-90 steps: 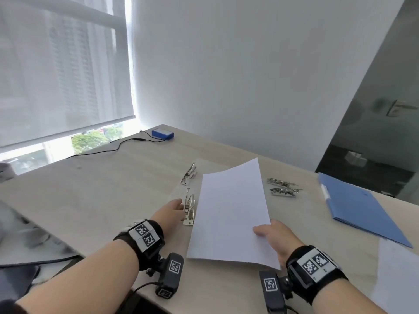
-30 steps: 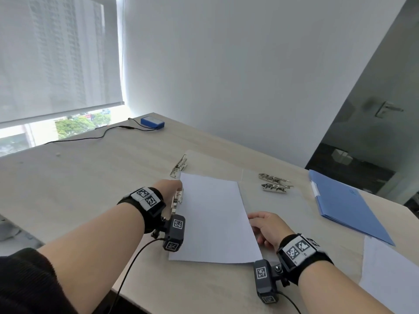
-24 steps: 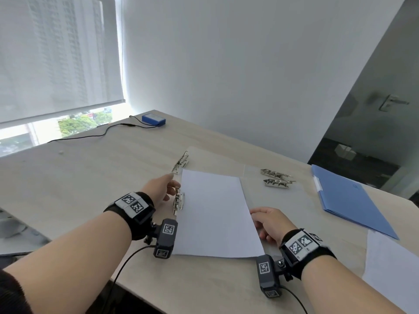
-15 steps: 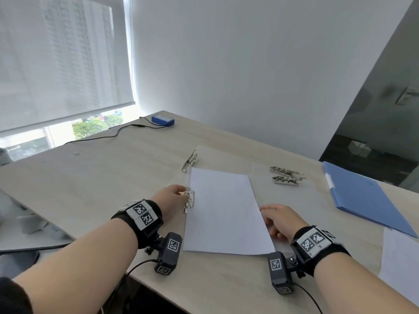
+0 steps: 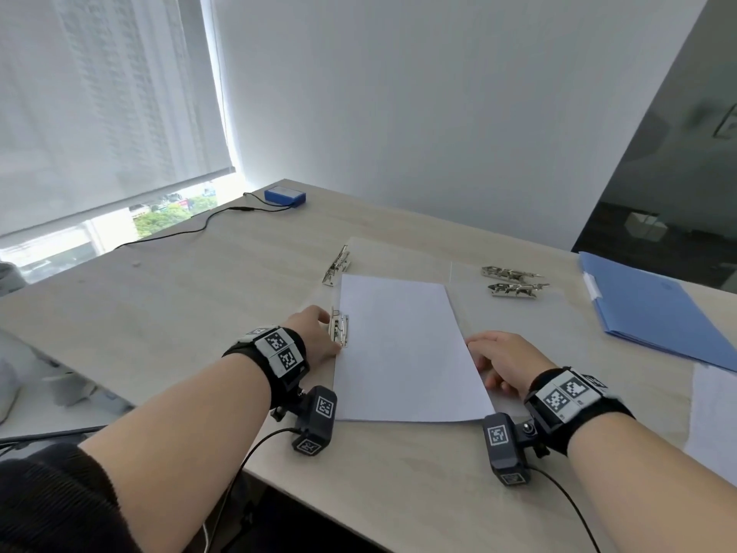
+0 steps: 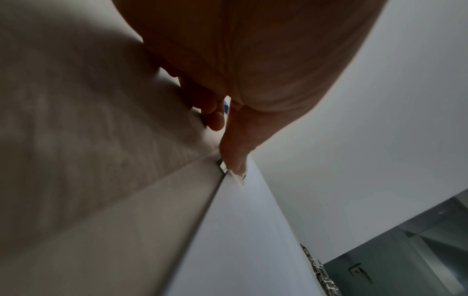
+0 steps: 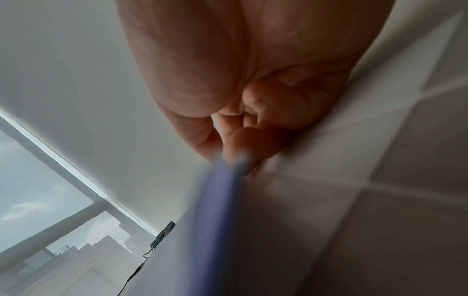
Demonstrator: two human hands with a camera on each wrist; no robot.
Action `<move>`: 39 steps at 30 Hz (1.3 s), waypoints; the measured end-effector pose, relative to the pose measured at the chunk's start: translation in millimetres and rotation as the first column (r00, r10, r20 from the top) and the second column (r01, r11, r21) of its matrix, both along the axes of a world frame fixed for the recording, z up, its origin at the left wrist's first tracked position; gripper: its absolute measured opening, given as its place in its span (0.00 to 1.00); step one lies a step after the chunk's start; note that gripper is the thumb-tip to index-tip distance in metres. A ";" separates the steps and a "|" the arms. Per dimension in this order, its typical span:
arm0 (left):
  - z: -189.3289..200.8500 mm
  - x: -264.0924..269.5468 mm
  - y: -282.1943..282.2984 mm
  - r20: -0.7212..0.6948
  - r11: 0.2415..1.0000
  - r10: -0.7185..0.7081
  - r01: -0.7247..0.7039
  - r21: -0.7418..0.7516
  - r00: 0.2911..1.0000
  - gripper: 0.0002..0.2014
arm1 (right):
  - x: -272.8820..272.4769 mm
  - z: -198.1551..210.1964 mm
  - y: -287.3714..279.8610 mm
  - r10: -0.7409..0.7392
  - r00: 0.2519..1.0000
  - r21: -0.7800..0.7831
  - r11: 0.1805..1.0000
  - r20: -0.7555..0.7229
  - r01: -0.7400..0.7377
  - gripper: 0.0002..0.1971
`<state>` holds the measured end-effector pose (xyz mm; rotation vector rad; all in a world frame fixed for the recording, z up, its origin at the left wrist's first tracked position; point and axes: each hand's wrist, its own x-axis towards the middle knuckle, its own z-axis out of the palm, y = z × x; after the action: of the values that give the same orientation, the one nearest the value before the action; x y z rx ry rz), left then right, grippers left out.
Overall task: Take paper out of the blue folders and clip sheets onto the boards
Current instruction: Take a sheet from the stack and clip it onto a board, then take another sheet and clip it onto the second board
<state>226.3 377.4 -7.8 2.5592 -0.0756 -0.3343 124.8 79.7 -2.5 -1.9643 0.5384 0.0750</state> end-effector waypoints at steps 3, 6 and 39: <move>2.8 1.8 0.6 -0.050 0.999 0.006 -0.009 -0.042 0.999 0.28 | -0.8 -0.4 -0.1 -0.013 1.000 0.017 1.000 0.007 0.013 0.10; 3.8 -0.5 3.5 -0.090 0.992 0.027 -0.037 -0.118 0.996 0.30 | -3.6 -2.2 0.6 -0.047 0.999 0.063 0.997 0.022 0.046 0.09; 16.6 -268.7 -371.3 -0.043 0.669 -0.741 0.729 -0.144 0.671 0.30 | -398.7 13.5 -209.8 -0.834 0.545 0.347 0.539 0.090 0.767 0.06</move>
<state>-42.4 6.1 8.8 2.2665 -1.0933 -0.7307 -273.9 -130.1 11.0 -1.2540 1.1669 -0.6588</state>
